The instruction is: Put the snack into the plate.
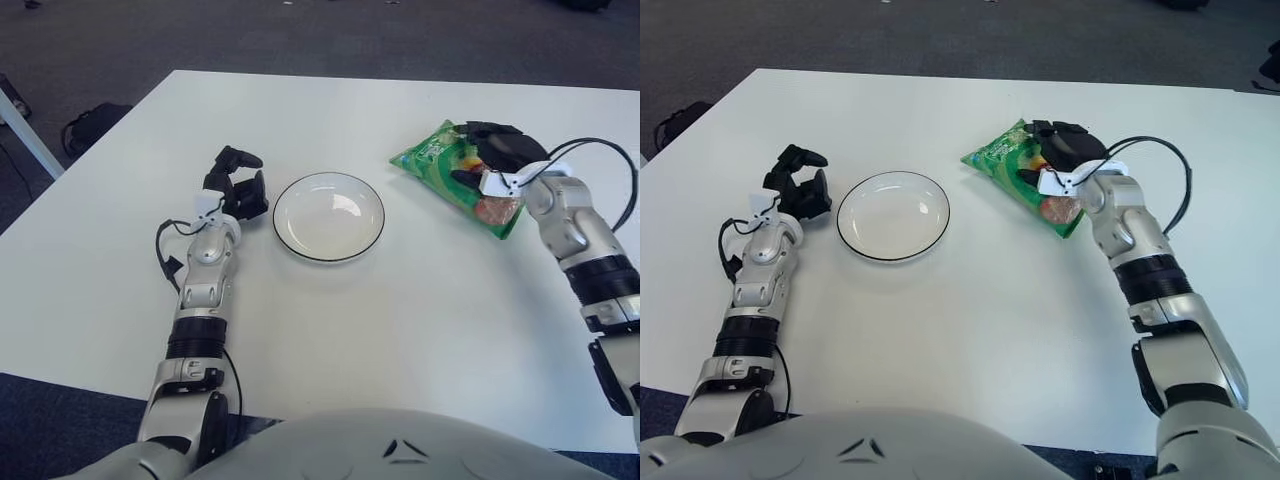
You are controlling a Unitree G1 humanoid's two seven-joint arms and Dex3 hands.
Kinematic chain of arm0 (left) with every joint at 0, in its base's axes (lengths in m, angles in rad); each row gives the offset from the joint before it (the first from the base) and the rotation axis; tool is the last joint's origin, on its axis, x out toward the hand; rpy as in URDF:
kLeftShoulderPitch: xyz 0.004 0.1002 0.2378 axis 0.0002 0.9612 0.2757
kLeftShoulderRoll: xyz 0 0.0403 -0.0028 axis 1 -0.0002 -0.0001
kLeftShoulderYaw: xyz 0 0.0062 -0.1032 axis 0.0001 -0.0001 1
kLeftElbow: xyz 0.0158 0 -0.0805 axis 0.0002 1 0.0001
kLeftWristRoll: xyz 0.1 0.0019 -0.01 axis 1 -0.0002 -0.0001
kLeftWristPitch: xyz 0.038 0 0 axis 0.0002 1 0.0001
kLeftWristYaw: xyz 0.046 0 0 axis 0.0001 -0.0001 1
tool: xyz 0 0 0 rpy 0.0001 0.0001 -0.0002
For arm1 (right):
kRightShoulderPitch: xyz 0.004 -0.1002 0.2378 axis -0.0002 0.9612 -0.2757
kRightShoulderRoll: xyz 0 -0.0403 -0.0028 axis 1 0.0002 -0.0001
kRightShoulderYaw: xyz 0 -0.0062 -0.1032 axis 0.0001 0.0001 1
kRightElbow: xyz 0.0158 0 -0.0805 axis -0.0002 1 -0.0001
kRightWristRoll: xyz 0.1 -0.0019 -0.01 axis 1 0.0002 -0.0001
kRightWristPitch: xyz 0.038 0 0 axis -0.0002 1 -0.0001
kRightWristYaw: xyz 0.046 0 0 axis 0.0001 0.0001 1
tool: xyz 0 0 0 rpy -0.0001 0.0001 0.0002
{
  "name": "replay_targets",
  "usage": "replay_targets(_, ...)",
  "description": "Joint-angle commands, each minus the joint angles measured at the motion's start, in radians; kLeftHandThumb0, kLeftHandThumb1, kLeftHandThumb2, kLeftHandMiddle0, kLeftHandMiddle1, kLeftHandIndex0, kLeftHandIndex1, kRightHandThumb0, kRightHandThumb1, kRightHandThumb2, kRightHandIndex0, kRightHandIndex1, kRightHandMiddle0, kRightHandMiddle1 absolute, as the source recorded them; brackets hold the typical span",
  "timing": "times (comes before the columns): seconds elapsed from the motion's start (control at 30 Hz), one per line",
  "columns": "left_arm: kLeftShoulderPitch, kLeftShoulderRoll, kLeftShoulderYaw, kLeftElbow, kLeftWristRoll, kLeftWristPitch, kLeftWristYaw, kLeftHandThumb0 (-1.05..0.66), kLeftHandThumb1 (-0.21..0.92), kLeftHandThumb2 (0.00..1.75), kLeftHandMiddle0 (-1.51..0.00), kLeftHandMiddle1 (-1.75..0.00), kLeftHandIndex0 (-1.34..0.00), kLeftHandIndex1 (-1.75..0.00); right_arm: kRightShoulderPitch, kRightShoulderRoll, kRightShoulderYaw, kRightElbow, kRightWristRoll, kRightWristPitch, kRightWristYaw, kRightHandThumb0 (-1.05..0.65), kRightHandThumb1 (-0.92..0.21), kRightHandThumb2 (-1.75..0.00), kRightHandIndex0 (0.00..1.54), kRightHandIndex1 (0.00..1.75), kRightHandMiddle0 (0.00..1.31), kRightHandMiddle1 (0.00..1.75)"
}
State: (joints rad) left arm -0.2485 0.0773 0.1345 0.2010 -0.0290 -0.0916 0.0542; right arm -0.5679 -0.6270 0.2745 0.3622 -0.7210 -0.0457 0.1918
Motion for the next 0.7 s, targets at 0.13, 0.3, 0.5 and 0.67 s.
replay_targets(0.13,0.037,-0.012,-0.002,-0.005,0.007,0.012,0.017,-0.42,0.52,1.06,-1.21,-1.75,-0.45,-1.75,-0.022,0.059,0.054,0.114,-0.006,0.021,0.009,-1.03,-0.92,-0.9,0.0,0.0,0.0,0.47)
replay_targets(0.3,0.045,-0.012,-0.002,-0.015,0.01,0.01,0.025,-0.42,0.52,1.06,-1.21,-1.75,-0.45,-1.75,-0.065,0.077,0.085,0.237,-0.004,-0.005,0.0,-1.05,-0.92,-0.9,0.0,0.0,0.0,0.46)
replay_targets(0.5,0.051,-0.011,-0.001,-0.023,0.009,0.011,0.028,-0.42,0.53,1.05,-1.21,-1.75,-0.45,-1.75,-0.106,0.089,0.115,0.333,0.0,-0.019,0.01,-1.05,-0.92,-0.91,0.0,0.0,0.0,0.42)
replay_targets(0.67,0.052,-0.011,0.002,-0.023,0.006,0.009,0.028,-0.42,0.53,1.05,-1.21,-1.75,-0.45,-1.75,-0.129,0.103,0.137,0.401,0.005,-0.026,0.022,-1.05,-0.92,-0.94,0.0,0.0,0.0,0.35)
